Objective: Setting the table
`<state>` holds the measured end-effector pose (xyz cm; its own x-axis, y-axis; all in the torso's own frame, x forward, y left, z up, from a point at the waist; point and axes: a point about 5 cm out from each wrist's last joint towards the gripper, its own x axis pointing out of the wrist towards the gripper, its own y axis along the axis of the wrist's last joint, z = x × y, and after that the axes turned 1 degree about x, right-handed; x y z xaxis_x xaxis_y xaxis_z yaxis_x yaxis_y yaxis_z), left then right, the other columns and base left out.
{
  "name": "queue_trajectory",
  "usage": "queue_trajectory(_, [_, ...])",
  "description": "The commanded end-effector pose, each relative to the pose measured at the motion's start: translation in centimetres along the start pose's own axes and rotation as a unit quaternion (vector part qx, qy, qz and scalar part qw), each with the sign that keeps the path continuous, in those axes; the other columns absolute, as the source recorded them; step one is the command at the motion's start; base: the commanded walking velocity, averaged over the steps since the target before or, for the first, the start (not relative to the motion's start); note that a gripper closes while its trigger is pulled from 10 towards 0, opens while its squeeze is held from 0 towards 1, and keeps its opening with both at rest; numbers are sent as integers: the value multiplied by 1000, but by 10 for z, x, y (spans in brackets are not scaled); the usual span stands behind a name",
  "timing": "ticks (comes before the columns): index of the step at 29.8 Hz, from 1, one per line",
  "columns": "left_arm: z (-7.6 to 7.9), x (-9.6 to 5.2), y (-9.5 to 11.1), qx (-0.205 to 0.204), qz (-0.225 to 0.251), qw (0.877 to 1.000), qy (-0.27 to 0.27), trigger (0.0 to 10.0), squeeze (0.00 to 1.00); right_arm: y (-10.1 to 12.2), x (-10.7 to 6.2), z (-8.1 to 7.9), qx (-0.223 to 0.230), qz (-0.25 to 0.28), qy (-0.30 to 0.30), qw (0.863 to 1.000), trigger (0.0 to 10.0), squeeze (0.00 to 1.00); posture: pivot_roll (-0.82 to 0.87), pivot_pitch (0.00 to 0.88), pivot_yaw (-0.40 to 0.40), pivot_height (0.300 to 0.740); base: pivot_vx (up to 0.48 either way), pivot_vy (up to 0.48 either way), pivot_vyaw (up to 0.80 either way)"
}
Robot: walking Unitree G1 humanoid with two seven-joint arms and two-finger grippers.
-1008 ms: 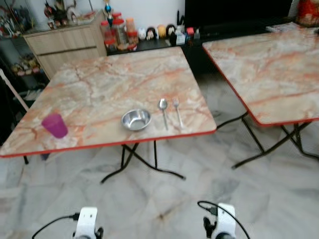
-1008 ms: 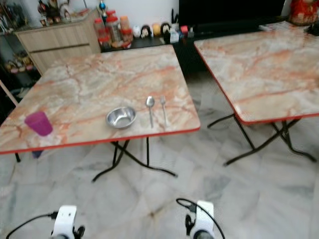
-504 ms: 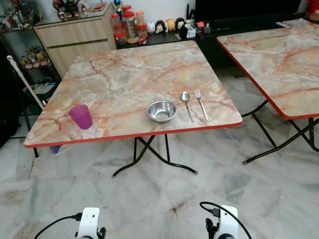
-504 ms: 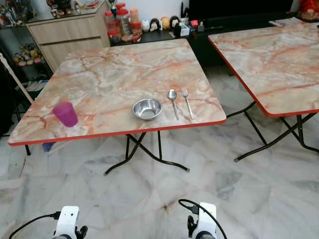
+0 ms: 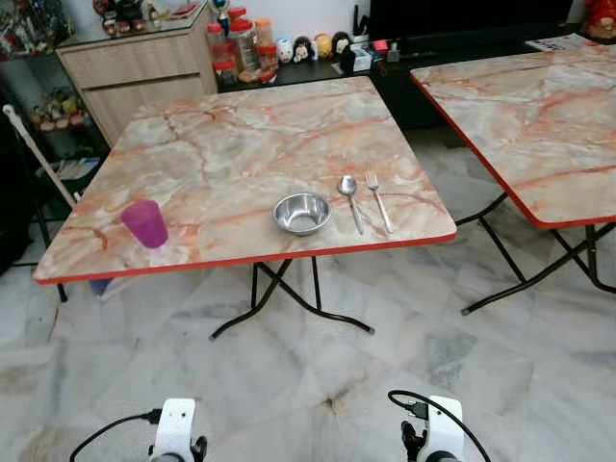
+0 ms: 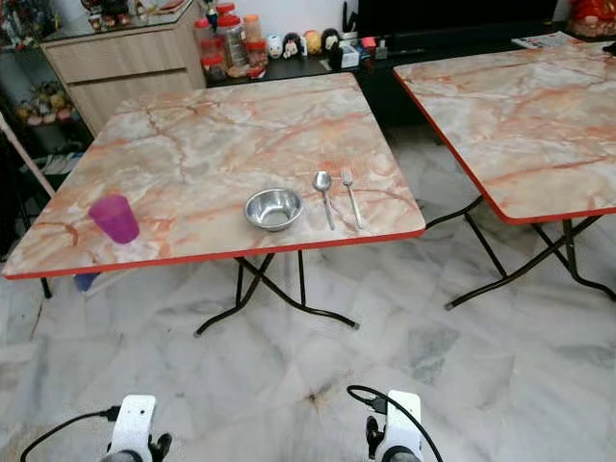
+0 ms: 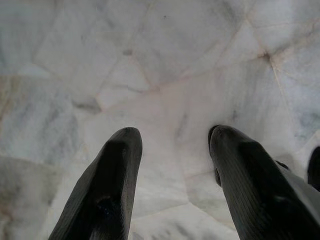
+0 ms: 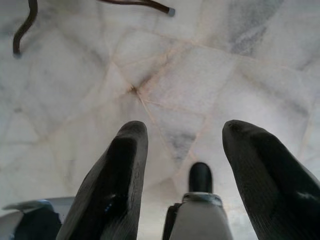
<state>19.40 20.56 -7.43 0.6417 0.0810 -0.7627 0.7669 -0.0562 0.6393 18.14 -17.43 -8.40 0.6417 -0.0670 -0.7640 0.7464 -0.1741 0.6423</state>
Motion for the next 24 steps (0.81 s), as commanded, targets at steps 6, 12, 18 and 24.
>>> queue_trajectory(6, [-4,-1,-5,-1,-10,1000,9,10000,0,2,1,-6,7,1,8,1000,10000,0,19,0,93,740,0,0,0])
queue_trajectory(12, [-4,-1,-6,-2,-13,1000,12,10000,0,3,1,-5,-12,4,11,1000,10000,0,18,0,92,740,0,0,107])
queue_trajectory(18, [-4,-1,-6,-1,-14,1000,12,10000,0,2,1,-6,15,1,9,1000,10000,0,18,0,92,740,80,0,364])
queue_trajectory(24, [-4,-1,-6,1,-14,1000,13,10000,0,3,1,-6,13,2,11,1000,10000,0,17,0,92,740,244,0,0])
